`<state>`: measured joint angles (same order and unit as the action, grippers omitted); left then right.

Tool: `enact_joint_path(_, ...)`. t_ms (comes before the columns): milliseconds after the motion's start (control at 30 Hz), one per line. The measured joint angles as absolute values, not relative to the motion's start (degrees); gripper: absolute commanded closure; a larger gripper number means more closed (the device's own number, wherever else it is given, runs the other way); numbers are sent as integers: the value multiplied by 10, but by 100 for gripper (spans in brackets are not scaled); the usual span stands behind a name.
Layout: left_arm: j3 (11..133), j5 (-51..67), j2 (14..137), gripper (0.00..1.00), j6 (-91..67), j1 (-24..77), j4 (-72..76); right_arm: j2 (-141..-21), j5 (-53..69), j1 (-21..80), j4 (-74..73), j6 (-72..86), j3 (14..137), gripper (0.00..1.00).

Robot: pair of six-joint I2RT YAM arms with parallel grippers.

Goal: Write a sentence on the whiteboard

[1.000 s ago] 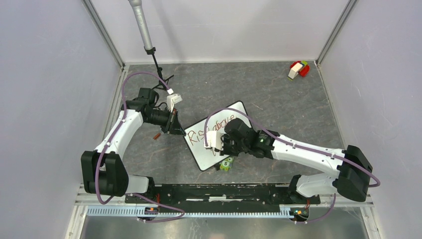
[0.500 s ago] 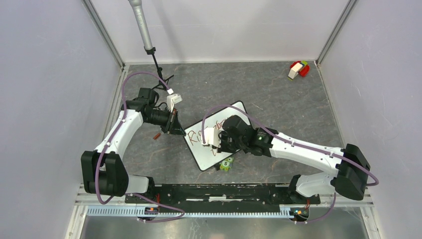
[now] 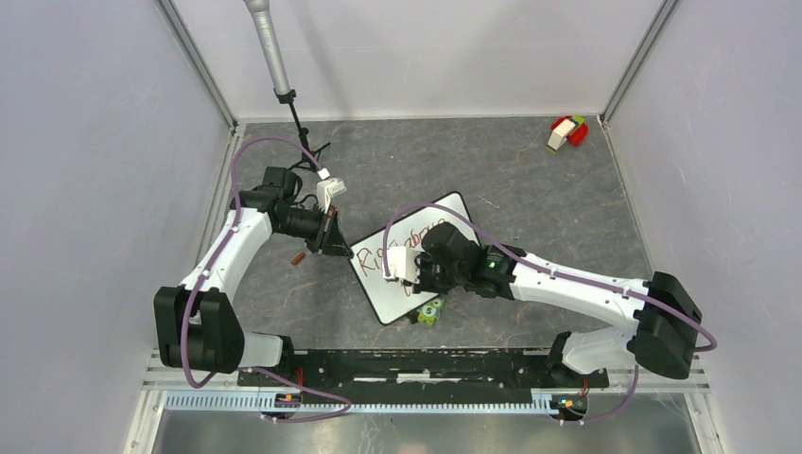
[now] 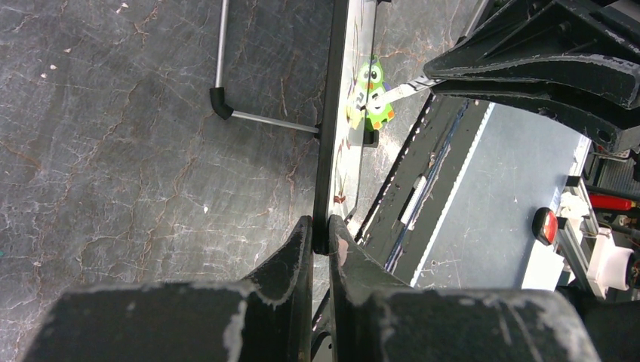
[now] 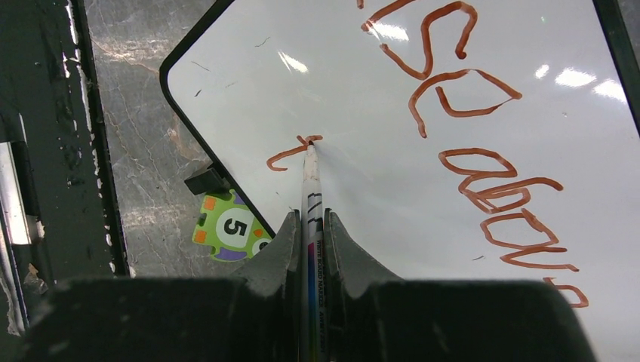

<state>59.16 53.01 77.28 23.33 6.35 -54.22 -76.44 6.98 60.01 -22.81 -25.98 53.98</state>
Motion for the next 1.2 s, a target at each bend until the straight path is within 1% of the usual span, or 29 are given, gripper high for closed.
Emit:
enact_joint_path(367,592,530,773,97,233,63,-542,-732,64,599,-236,-259,534,100)
enact_joint_path(1200,592,529,773,97,233,63,-542,-749,56,595,-232,-265,520,100)
